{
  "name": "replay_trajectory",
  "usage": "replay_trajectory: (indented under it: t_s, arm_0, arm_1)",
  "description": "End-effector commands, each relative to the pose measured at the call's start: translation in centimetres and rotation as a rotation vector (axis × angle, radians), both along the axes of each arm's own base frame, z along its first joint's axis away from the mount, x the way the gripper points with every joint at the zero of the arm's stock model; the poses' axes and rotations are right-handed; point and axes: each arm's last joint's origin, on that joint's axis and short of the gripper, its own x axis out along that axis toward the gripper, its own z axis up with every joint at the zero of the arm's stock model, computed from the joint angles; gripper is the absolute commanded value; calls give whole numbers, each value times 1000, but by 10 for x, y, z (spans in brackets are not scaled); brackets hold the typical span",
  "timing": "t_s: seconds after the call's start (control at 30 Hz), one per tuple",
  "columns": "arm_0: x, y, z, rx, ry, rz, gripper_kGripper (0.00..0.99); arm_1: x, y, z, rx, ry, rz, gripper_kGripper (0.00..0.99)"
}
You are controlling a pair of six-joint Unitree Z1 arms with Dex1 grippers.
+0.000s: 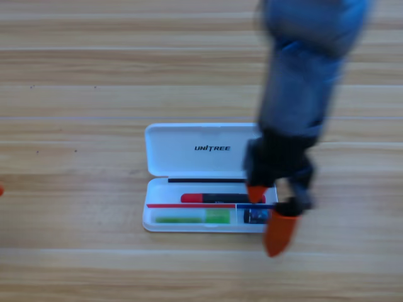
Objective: Clean up eraser and pencils
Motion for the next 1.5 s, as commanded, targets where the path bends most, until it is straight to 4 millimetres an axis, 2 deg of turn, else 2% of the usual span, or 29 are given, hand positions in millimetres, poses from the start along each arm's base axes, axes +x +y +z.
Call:
replay_trajectory:
  t_s: [0.03,0.2,0.3,0.37,0.5,0.57,0.67,0.83,0.93,1.03,1.2,1.5]
  arm_0:
    - [18,3,3,-36,-55,68,990]
    - [58,-2,1,-93,-113,122,973]
    - [89,-6,-9,-149,-125,145,914]
    - [107,-9,-14,-179,-131,153,873]
    - [138,-19,-20,-190,-128,127,719]
    - [149,-23,-14,-162,-143,97,667]
    - [164,-27,-2,-111,-139,56,663]
    - [186,-35,5,-16,-107,-39,514]
    - [195,-38,9,30,-88,-87,321]
    - [200,-44,9,53,-84,-135,2]
    - [205,-59,6,44,-79,-168,0]
    - [214,-99,-30,60,22,-270,0]
  arm_1:
    - [-100,-102,133,329,-63,33,907]
    - [-133,-158,155,526,-143,-125,937]
    - [-151,-190,157,693,-258,-221,954]
    - [-157,-201,155,732,-284,-241,956]
    - [-149,-188,139,673,-232,-247,956]
    - [-146,-180,131,651,-179,-231,957]
    - [-144,-173,125,641,-139,-212,963]
    - [-141,-164,120,654,-73,-181,974]
    - [-141,-161,119,660,-56,-170,974]
    - [-142,-163,117,671,-47,-163,974]
    - [-144,-165,116,693,-49,-166,974]
    - [-142,-160,110,685,-4,-151,974]
